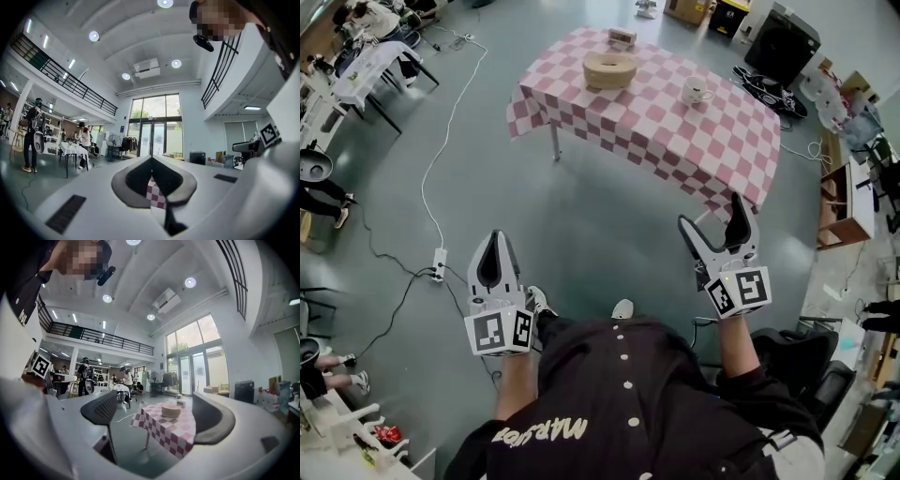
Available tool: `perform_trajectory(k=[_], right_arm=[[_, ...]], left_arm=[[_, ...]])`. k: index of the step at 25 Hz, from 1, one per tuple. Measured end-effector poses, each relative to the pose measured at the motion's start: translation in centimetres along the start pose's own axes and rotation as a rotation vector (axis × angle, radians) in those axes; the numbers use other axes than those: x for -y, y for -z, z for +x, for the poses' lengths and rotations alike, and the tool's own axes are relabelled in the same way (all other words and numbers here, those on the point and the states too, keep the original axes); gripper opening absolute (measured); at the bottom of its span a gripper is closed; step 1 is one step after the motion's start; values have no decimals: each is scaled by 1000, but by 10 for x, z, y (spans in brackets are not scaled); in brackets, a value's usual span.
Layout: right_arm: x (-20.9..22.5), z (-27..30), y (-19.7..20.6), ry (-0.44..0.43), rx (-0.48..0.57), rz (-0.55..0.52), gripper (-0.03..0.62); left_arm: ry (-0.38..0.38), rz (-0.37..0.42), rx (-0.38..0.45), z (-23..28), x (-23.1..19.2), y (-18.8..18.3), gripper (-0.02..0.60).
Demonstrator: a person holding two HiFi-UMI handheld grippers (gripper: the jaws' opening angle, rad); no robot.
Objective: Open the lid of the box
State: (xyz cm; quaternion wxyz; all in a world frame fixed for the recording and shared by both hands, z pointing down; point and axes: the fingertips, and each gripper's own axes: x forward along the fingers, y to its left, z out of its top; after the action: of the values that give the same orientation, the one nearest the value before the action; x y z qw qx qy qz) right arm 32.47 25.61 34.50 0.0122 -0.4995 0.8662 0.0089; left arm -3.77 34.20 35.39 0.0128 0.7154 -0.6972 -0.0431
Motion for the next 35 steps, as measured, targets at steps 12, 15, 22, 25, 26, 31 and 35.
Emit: perform_trajectory(k=[12, 15, 22, 25, 26, 31, 35], right_arm=[[-59, 42, 2, 88, -5, 12, 488], [-72, 52, 1, 101, -11, 5, 489], [-93, 70, -1, 145, -17, -9, 492], [-102, 79, 0, 159, -19, -12, 492], [-105, 82, 0, 162, -20, -12, 492], [-123, 100, 0, 174, -18, -10, 492], [-140, 111, 1, 188, -14, -8, 492]], left_arm=[[81, 10, -22, 35, -83, -8, 11], [89, 1, -22, 43, -101, -9, 11], [128, -27, -19, 62, -130, -6, 11], [142, -36, -16, 69, -143, -6, 11], [145, -38, -16, 70, -147, -5, 11], [156, -48, -22, 78, -172, -3, 11], [170, -47, -24, 84, -192, -5, 11]])
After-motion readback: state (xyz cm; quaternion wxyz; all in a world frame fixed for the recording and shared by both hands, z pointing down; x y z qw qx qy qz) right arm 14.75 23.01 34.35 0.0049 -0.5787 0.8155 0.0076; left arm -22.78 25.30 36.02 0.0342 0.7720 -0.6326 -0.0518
